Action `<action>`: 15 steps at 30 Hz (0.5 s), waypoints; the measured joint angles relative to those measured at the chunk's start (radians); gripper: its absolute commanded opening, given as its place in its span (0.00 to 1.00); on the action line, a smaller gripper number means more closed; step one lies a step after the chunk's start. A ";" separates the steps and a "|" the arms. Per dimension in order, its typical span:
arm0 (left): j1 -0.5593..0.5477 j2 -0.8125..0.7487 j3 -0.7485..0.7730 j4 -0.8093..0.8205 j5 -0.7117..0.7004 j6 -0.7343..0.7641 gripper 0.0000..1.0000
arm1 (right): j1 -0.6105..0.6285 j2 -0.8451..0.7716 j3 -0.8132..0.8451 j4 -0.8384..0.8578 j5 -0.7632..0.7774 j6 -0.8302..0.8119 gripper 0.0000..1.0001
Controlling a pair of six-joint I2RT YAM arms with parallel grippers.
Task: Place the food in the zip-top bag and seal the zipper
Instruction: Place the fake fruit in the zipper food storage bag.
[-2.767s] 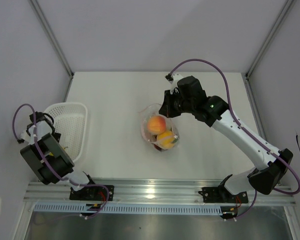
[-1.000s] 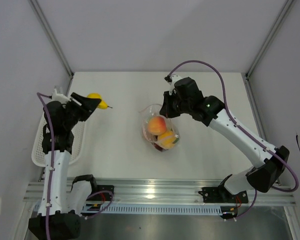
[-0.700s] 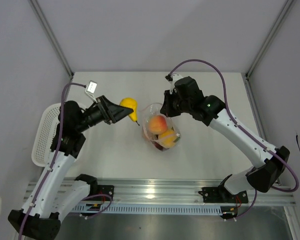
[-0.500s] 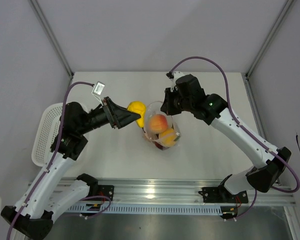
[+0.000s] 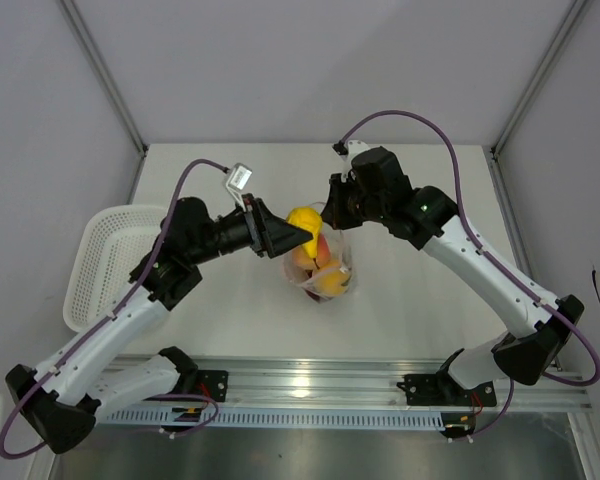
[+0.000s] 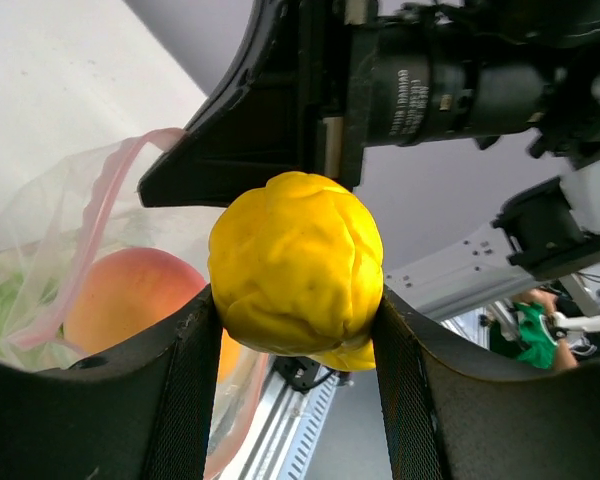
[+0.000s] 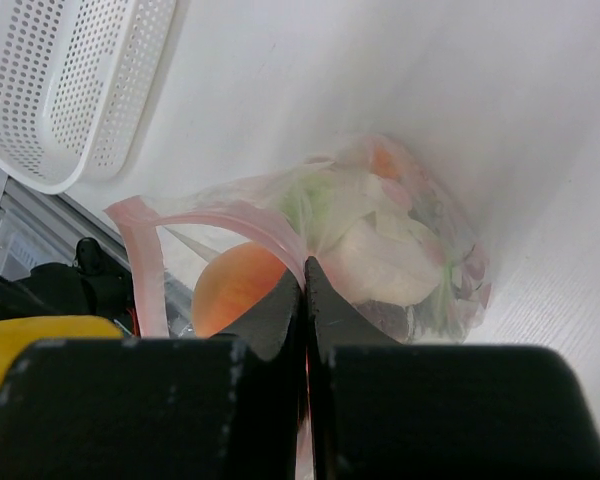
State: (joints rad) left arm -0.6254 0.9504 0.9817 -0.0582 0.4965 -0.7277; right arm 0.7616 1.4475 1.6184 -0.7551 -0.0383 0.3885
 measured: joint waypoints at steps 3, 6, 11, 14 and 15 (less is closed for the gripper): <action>-0.044 0.020 0.003 -0.027 -0.075 0.035 0.35 | 0.003 0.000 0.000 0.000 0.000 0.004 0.00; -0.074 0.042 0.009 -0.065 -0.153 0.070 0.38 | 0.005 0.000 0.000 -0.001 0.000 0.004 0.00; -0.108 0.095 0.029 -0.129 -0.273 0.120 0.44 | 0.009 -0.001 0.000 -0.004 0.005 0.005 0.00; -0.122 0.117 0.043 -0.156 -0.329 0.136 0.55 | 0.009 -0.003 0.000 -0.012 0.012 0.006 0.00; -0.126 0.124 0.053 -0.166 -0.346 0.140 0.60 | 0.009 -0.003 0.000 -0.014 0.015 0.007 0.00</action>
State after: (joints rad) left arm -0.7517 1.0744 1.0351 -0.2241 0.1505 -0.5873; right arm 0.7708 1.4441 1.6184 -0.7696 -0.0235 0.3958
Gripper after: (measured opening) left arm 0.582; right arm 0.002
